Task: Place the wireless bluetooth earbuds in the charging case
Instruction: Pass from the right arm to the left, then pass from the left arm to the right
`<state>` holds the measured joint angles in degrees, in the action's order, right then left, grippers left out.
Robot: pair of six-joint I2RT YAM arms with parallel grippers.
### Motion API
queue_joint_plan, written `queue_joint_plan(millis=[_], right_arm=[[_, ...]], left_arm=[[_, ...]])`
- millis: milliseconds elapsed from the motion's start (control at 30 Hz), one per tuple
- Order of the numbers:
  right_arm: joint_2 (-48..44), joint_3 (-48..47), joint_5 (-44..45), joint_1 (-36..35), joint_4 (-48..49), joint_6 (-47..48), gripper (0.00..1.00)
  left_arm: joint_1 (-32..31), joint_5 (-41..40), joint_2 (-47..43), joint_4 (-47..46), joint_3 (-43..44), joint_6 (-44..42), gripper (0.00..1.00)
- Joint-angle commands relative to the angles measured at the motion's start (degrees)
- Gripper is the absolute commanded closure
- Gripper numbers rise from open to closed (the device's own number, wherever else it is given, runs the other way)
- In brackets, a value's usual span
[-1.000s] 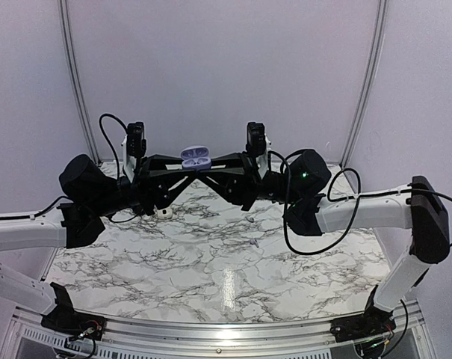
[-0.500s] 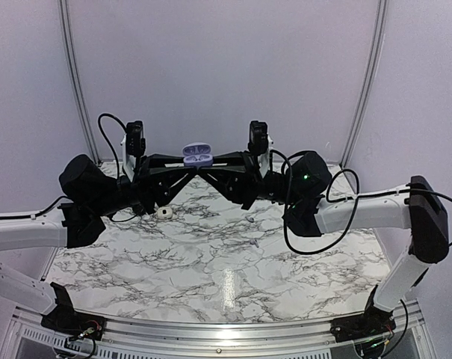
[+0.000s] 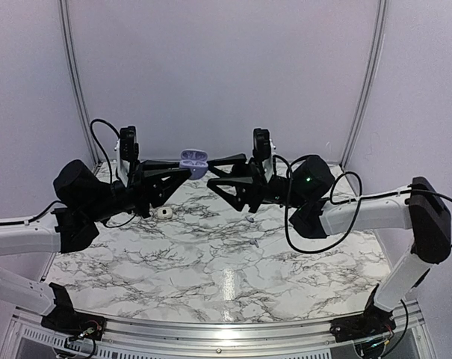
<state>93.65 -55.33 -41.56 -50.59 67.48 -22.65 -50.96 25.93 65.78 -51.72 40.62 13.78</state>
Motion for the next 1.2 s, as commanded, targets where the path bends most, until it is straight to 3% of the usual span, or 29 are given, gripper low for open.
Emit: queue_joint_plan(millis=[0, 67, 167, 300, 467, 600, 800, 1167], right_arm=[[-5.53, 3.18, 0.00, 4.57, -3.99, 0.55, 0.48], [-6.14, 3.01, -0.18, 4.90, -5.77, 1.38, 0.55], [-5.15, 1.41, -3.54, 4.89, -7.37, 1.40, 0.42], [-3.62, -2.49, -9.33, 4.63, -14.07, 2.32, 0.38], [-2.06, -5.38, -12.26, 2.33, -20.49, 3.04, 0.44], [-0.06, -6.08, -12.26, 1.11, -19.90, 0.98, 0.50], [3.00, -6.11, -14.05, 0.47, -11.22, -5.60, 0.54], [1.54, -7.40, -11.98, -0.71, -15.49, -1.40, 0.58]], left_arm=[[0.04, -6.23, -5.43, 5.76, -3.97, -4.08, 1.00], [0.14, -6.05, -6.19, 5.93, -5.51, -4.11, 1.00], [0.09, -4.93, -6.02, 6.20, -5.70, -3.90, 1.00], [0.15, -4.69, -6.77, 7.67, -5.68, -5.66, 1.00], [0.10, -3.47, -6.52, 8.13, -4.87, -6.55, 1.00], [0.15, -2.05, -5.36, 8.13, -3.65, -6.31, 1.00], [0.01, -1.70, -4.66, 8.13, -2.63, -6.16, 1.00], [-0.02, -2.36, -4.43, 8.13, -2.90, -5.02, 1.00]])
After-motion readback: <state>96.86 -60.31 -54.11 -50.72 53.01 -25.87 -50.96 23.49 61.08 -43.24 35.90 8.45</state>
